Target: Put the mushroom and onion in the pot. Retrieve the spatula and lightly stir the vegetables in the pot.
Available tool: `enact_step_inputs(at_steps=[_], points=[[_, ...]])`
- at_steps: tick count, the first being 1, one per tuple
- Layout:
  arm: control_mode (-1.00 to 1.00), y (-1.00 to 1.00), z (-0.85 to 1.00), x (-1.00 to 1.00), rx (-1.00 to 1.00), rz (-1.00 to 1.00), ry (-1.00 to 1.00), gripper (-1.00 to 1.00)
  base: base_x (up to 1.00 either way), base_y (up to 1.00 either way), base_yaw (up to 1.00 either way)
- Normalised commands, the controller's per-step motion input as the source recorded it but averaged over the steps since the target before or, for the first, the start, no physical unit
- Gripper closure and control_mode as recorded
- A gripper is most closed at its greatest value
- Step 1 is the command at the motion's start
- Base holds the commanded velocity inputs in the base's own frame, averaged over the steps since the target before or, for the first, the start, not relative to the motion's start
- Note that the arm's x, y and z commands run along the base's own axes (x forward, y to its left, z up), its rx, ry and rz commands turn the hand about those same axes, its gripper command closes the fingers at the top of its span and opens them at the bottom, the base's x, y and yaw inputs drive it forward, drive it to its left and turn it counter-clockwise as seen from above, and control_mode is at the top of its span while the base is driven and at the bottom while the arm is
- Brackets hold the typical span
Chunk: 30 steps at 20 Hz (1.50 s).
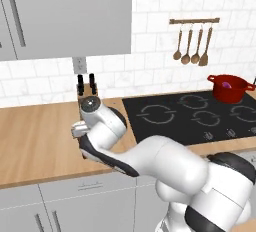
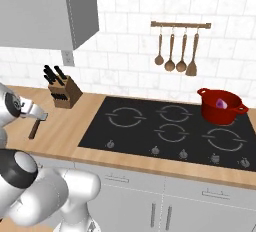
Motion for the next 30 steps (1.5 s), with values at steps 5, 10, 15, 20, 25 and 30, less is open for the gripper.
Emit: enact_step_inputs(at_steps=[5,10,15,20,25,30], points=[[-1.0,0.93,-0.3,-0.31,0.0,0.0,0.01,-1.0,0.0,0.0,0.0],[-1.0,0.27,-0.57,-0.01,0.03,0.0,0.09,-1.0,0.0,0.0,0.0],[-1.0,0.0,-0.49,0.01,0.02,0.0,0.0,-1.0,0.0,0.0,0.0],[-1.0,-0.15,-0.5,0.0,0.01,0.0,-0.06,-1.0,0.0,0.0,0.0],[-1.0,-0.34,-0.19,0.18,0.05,0.01,-0.05,-1.0,0.0,0.0,0.0],[-1.0,-0.09,-0.18,0.27,0.09,0.04,0.0,-1.0,0.0,0.0,0.0]])
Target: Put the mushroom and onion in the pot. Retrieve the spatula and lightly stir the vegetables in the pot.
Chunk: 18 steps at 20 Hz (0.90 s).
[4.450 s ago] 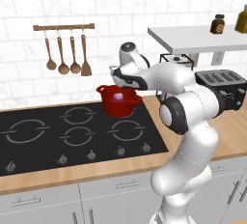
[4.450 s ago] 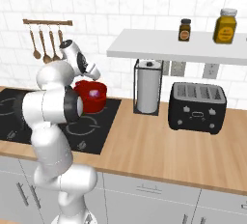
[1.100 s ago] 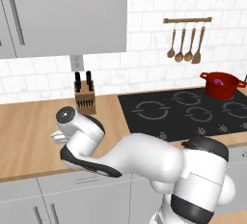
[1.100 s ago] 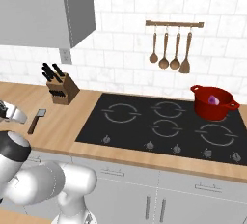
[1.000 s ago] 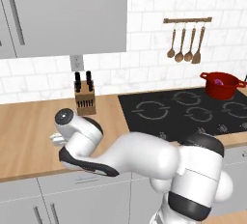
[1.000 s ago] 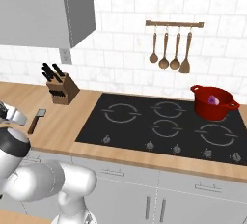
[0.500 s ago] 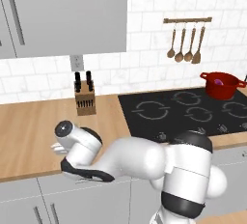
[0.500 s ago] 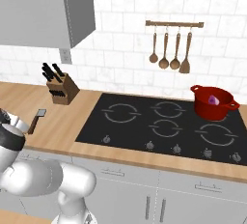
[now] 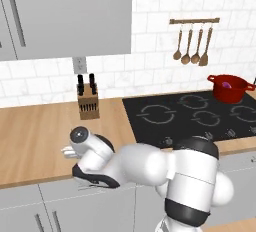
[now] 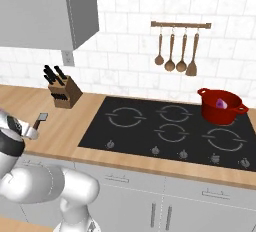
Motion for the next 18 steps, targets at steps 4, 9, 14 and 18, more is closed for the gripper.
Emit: enact_step_inputs(at_steps=[4,9,14,18], points=[[-1.0,0.0,-0.35,0.35,0.07,0.07,0.0,-1.0,0.0,0.0,0.0],[-1.0,0.13,-0.27,0.28,0.06,0.07,0.0,-1.0,0.0,0.0,0.0],[-1.0,0.2,0.0,0.12,0.09,0.04,0.0,-1.0,0.0,0.0,0.0],[-1.0,0.06,-0.07,0.24,0.05,0.0,0.0,-1.0,0.0,0.0,0.0]])
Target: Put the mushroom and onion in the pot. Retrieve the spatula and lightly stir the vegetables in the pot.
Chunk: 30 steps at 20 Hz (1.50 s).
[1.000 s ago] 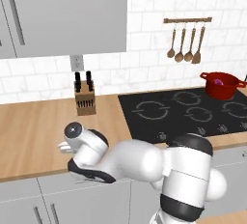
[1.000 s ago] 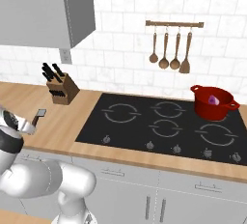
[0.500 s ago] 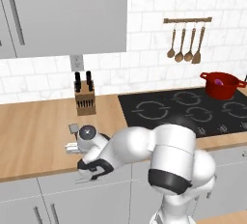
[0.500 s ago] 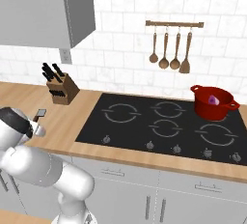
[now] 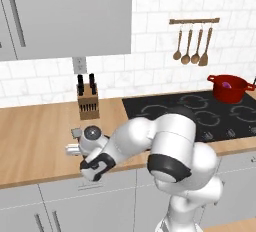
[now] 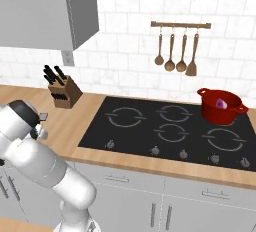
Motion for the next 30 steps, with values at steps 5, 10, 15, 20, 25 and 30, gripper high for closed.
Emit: enact_step_inputs(at_steps=[5,10,15,20,25,30], points=[[-1.0,0.14,-0.36,0.0,0.0,0.0,0.0,-1.0,0.0,0.0,0.0],[-1.0,0.13,-0.52,-0.06,0.0,0.0,0.0,-1.0,0.0,0.0,0.0],[-1.0,-0.13,-0.73,-0.46,0.0,0.0,0.0,1.0,0.0,0.0,0.0],[-1.0,-0.44,-0.48,-0.6,0.02,0.0,-0.03,1.0,0.0,0.0,0.0],[-1.0,-0.48,0.4,-0.99,0.1,0.0,-0.25,1.0,0.0,0.0,0.0],[-1.0,-0.54,1.0,-0.87,0.19,0.0,-0.3,1.0,0.0,0.0,0.0]])
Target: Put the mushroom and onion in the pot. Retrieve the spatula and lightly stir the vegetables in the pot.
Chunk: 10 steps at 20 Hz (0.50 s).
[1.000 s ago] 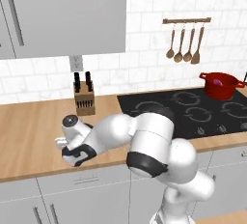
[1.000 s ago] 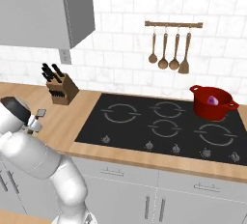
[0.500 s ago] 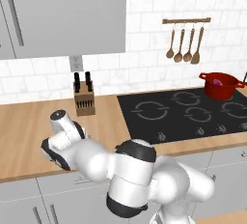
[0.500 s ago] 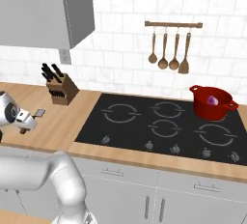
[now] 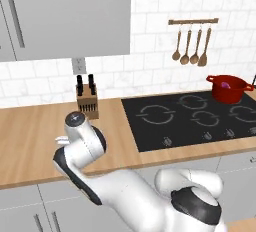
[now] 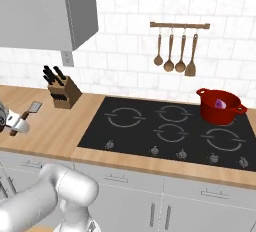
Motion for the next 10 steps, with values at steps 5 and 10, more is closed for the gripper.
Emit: enact_step_inputs(at_steps=[5,10], points=[[-1.0,-0.51,1.0,-0.3,0.27,-0.08,-0.03,1.0,0.0,0.0,0.0],[-1.0,-0.45,1.0,-0.09,0.23,-0.16,0.03,1.0,0.0,0.0,0.0]])
